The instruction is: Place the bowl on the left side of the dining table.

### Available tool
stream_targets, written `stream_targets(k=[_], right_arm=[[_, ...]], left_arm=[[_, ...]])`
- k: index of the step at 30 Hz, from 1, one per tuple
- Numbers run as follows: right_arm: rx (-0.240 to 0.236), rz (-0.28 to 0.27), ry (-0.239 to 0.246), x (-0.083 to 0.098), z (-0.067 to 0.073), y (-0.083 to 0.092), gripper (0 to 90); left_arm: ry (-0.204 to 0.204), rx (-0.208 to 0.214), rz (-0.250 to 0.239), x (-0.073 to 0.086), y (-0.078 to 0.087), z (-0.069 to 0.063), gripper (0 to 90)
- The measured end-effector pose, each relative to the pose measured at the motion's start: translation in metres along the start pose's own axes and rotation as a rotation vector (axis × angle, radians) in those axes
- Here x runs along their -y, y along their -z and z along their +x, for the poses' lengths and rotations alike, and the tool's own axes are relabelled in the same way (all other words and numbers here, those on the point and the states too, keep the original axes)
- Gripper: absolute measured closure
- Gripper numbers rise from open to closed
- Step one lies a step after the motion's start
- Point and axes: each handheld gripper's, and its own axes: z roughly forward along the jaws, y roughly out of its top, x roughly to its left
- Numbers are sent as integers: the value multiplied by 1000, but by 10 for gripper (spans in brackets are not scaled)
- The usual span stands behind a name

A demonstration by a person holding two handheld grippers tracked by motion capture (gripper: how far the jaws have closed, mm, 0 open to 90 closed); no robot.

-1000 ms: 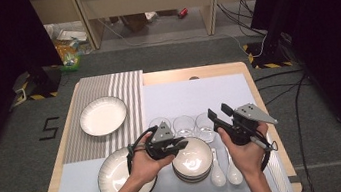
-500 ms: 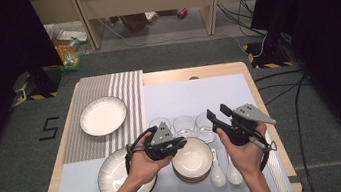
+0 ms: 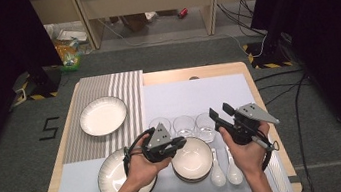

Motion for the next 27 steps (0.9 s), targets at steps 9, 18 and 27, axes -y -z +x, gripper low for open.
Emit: stream_targets(k=[9, 18, 27], right_arm=[[2, 3, -8, 0, 0, 0, 469], [6, 3, -13, 0, -1, 1, 469], [9, -7, -3, -1, -2, 1, 469]], left_arm=[[14, -3, -31, -3, 8, 0, 830], [34, -6, -48, -6, 13, 2, 830], [46, -11, -65, -10, 22, 7, 831]])
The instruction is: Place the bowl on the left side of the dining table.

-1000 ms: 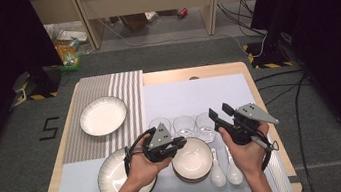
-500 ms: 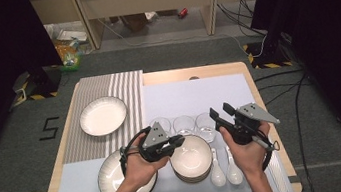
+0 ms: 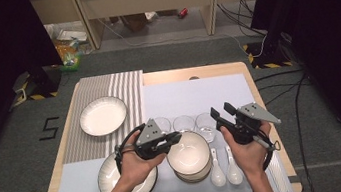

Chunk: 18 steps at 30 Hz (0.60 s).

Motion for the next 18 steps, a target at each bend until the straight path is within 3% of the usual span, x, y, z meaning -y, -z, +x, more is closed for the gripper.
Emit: stream_targets(k=[18], right_arm=[[4, -1, -12, -1, -1, 1, 469]], left_arm=[[17, -20, -25, -5, 10, 6, 832]])
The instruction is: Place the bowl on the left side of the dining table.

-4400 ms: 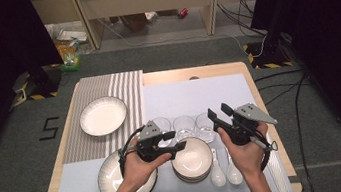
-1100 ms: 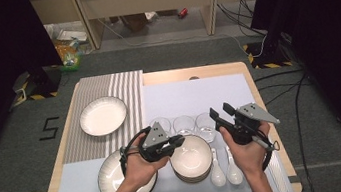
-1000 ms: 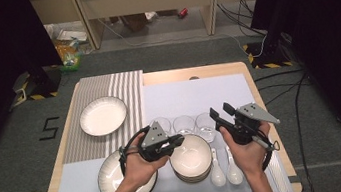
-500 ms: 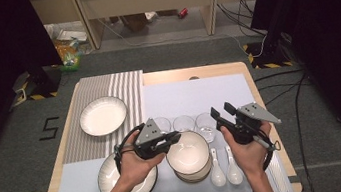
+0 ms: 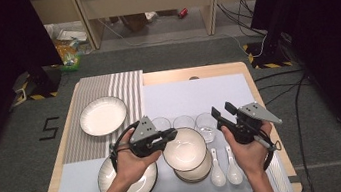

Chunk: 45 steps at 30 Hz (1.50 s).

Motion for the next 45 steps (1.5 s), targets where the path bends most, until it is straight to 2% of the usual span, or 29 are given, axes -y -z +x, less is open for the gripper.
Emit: stream_targets(k=[11, 15, 26, 45], right_arm=[[0, 0, 3, 0, 0, 0, 469], [1, 0, 1, 0, 0, 0, 469], [2, 1, 1, 0, 0, 1, 469], [3, -4, 6, 0, -1, 0, 469]], left_arm=[[2, -20, -4, -1, 5, 6, 833], [-9, -30, -4, -2, 8, 8, 833], [16, -50, -9, -1, 14, 15, 834], [38, -102, -18, -1, 33, 34, 836]])
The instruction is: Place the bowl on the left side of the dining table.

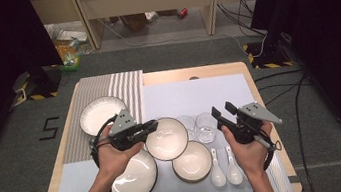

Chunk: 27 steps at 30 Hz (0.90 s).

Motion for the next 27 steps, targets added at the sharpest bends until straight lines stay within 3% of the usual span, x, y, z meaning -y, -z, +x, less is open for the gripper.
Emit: stream_targets(k=[14, 27], right_arm=[[-2, 5, -7, 1, 1, 0, 469], [-2, 7, -10, 1, 1, -1, 469]], left_arm=[[35, -40, -2, 5, 7, 13, 837], [70, -100, 2, 8, 17, 35, 838]])
